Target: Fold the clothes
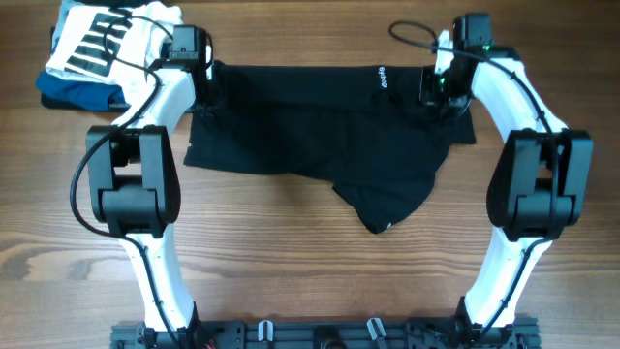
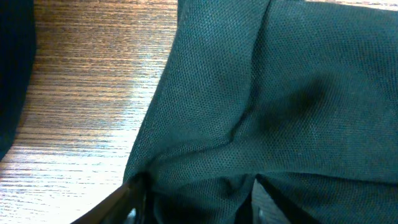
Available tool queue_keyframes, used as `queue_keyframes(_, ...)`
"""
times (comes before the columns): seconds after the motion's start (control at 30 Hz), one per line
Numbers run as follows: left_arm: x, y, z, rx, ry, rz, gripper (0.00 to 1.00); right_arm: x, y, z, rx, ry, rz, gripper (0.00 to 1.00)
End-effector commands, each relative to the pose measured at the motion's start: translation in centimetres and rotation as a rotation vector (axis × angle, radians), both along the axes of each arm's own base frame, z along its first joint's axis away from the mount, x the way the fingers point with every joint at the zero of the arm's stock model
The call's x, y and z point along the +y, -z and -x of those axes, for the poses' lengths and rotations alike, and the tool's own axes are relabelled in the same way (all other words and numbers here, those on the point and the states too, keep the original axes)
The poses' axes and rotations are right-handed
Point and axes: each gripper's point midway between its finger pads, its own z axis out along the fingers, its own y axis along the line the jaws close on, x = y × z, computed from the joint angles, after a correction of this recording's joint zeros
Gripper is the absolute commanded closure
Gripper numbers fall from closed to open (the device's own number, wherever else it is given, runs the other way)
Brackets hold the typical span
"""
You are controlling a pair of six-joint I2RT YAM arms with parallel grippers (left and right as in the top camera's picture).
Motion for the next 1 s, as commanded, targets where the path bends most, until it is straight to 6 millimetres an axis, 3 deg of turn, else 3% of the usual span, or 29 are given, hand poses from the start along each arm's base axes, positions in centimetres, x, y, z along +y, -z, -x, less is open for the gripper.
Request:
queue_keyframes(0.0,1.6,2.6,0.9,0.061,-0.022,-0.05,0.5,-0.9,3.9,1.7,0.084,0.072,-0.009,0.96)
queue_keyframes(0.27,4.1,2.5,0.9,0.06,-0.072,-0.049,0.44,-1.5,7.5,3.2,0.179,0.082,-0.008,0.96)
queue_keyframes(0.43,5.2,2.5,0.8,0.051,-0.096,-0.051,0.41,-1.7,8.0,3.4,0.19,0.087,-0.009,0.96)
queue_keyframes(0.63,4.9,2.3,0.7,0.046,-0.089,-0.05,0.35,-1.8,7.8,3.1,0.181,0.091,-0.025,0.96)
queue_keyframes(0.7,4.4,2.0,0.7,0.045,-0.079,-0.051,0.31,-1.3,7.2,2.8,0.176,0.085,-0.05,0.96)
queue_keyframes(0.77,3.6,0.5,0.8,0.034,-0.064,-0.051,0.26,-0.6,5.2,1.9,0.155,0.065,-0.095,0.96)
queue_keyframes(0.9,3.3,-2.8,0.7,-0.013,-0.059,-0.05,0.19,-0.2,0.5,0.4,0.081,0.028,-0.117,0.92)
queue_keyframes(0.97,3.3,-5.5,0.7,-0.053,-0.06,-0.049,0.16,-0.2,-2.5,0.1,0.041,0.01,-0.11,0.83)
